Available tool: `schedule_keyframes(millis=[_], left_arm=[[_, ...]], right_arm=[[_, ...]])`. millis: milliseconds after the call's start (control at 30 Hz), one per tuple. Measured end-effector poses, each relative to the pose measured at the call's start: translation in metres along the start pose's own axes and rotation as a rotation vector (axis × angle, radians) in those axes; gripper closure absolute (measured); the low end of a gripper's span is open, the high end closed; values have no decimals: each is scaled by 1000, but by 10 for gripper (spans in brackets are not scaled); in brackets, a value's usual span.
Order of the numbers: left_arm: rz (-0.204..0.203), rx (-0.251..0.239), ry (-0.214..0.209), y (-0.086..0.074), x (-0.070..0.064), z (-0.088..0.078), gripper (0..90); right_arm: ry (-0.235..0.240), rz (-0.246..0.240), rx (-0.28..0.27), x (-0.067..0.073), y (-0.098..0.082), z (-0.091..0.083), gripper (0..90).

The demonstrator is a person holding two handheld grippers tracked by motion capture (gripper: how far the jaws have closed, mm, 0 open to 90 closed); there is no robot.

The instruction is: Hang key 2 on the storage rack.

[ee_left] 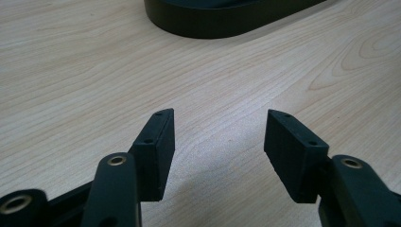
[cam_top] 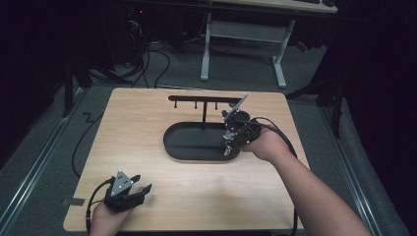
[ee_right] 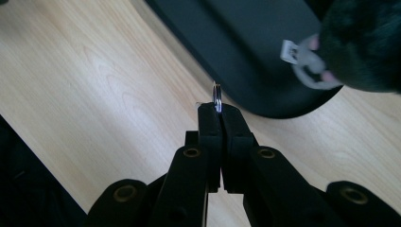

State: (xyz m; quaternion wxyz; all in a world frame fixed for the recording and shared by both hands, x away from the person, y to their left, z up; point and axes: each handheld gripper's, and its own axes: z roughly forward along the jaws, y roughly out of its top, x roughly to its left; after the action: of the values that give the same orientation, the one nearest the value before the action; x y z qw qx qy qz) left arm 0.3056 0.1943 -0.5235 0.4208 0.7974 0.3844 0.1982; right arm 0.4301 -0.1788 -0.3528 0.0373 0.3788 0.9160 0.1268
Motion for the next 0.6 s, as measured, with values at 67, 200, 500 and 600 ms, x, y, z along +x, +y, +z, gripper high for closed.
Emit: schedule_keyframes(millis=[67, 200, 500, 600], left_arm=[[0, 4, -4, 0, 0, 0, 443], [-2, 0, 1, 0, 0, 0, 443], [-1, 0, 0, -1, 1, 1, 443], [-1, 1, -2, -1, 1, 0, 443]], right_arm=[[1, -5, -5, -4, 6, -2, 893], [-4, 3, -6, -9, 18, -5, 893], [2, 14, -11, -18, 43, -10, 893], [5, 28, -11, -21, 51, -12, 893]])
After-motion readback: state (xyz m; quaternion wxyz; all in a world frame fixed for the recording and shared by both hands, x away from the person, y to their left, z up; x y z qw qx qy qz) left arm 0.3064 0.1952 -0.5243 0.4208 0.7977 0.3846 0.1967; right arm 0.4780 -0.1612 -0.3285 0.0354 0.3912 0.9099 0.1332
